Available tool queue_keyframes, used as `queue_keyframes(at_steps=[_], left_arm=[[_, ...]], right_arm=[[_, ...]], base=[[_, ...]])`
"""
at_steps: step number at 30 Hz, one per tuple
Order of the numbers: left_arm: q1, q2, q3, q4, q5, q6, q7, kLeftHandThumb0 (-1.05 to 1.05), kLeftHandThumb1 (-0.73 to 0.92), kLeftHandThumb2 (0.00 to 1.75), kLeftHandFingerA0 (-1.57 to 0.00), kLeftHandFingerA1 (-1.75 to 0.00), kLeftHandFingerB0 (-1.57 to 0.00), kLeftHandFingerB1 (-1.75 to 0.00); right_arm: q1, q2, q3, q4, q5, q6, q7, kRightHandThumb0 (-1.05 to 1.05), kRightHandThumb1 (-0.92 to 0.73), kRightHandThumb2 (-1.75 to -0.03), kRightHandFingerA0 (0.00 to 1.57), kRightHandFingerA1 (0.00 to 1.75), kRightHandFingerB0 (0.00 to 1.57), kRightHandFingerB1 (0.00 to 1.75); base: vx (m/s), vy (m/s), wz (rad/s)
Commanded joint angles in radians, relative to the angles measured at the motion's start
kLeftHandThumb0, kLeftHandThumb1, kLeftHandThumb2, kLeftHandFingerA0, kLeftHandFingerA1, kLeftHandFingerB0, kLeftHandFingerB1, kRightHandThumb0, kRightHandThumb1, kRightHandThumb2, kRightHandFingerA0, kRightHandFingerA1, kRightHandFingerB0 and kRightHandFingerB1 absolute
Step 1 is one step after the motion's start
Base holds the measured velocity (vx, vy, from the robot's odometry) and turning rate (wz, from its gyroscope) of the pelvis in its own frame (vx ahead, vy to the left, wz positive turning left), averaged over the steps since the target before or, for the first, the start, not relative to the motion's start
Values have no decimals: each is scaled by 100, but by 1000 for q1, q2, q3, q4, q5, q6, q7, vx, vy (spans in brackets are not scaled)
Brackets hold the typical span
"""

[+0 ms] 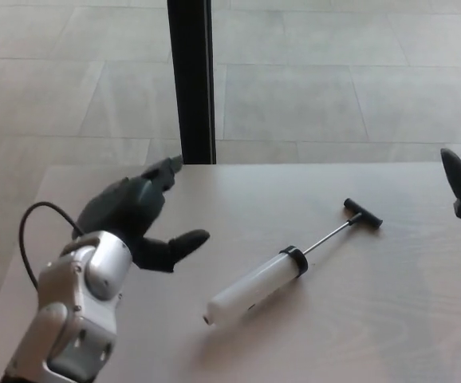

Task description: The robot uses its left hand to lift the air pump kept on the middle of the desk and use the right hand to pull out the handle

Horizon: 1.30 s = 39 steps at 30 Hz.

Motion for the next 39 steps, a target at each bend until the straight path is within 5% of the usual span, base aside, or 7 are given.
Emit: queue_keyframes(at_steps=[1, 3, 12, 13, 15, 35, 39], left_arm=[[-172, 116, 641, -245, -613, 58, -127, -86, 68, 107, 0, -19, -2, -13], [-101, 199, 873, -227, -772, 64, -191, -75, 84, 65, 0, -9, 0, -18], [384, 312, 1461, 50, -920, 137, -292, -62, 79, 65, -4, -46, -11, -32], [449, 313, 1531, 99, -936, 123, -272, -61, 86, 65, -3, -45, -5, -31], [574, 338, 1637, 225, -945, 62, -223, -60, 58, 97, 0, -51, -2, -41], [771, 312, 1614, 942, -1010, -250, -111, -58, 71, 61, -22, -63, -25, -43], [792, 276, 1552, 954, -938, -286, -111, -57, 75, 62, -20, -52, -22, -39]], right_arm=[[68, -154, -207, 42, 116, -47, 78, -76, -60, -98, 1, 33, 9, 37], [90, -227, -327, 103, 173, -60, 117, -77, -59, -98, 3, 34, 8, 35], [304, -537, -701, 524, 271, -299, 234, -74, -74, -64, 30, 74, 10, 22], [337, -587, -747, 617, 265, -321, 206, -37, -47, -104, 3, 52, 0, 49], [426, -655, -814, 754, 249, -350, 148, -75, -61, -94, 5, 46, 8, 33], [581, -563, -876, 1093, 359, -501, -24, -72, -75, -62, 23, 41, 19, 29], [542, -430, -927, 1092, 447, -537, -2, -75, -62, -96, 20, 56, 8, 42]], base=[[0, 0, 0], [0, 0, 0], [0, 0, 0], [0, 0, 0], [0, 0, 0], [0, 0, 0], [0, 0, 0]])
